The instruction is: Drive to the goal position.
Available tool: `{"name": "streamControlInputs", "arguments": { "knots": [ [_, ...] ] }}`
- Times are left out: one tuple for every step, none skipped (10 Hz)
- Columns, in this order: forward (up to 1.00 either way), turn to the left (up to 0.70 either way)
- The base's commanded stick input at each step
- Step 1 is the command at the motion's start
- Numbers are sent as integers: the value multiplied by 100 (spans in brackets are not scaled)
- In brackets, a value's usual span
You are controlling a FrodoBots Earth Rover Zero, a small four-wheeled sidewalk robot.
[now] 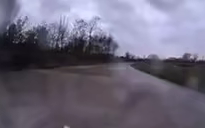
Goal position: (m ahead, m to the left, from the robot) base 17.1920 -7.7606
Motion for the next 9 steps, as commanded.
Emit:
{"name": "streamControlInputs", "arguments": {
  "knots": [
    [70,0],
    [70,0],
    [70,0],
    [70,0],
    [70,0],
    [70,0],
    [70,0],
    [70,0],
    [70,0]
  ]
}}
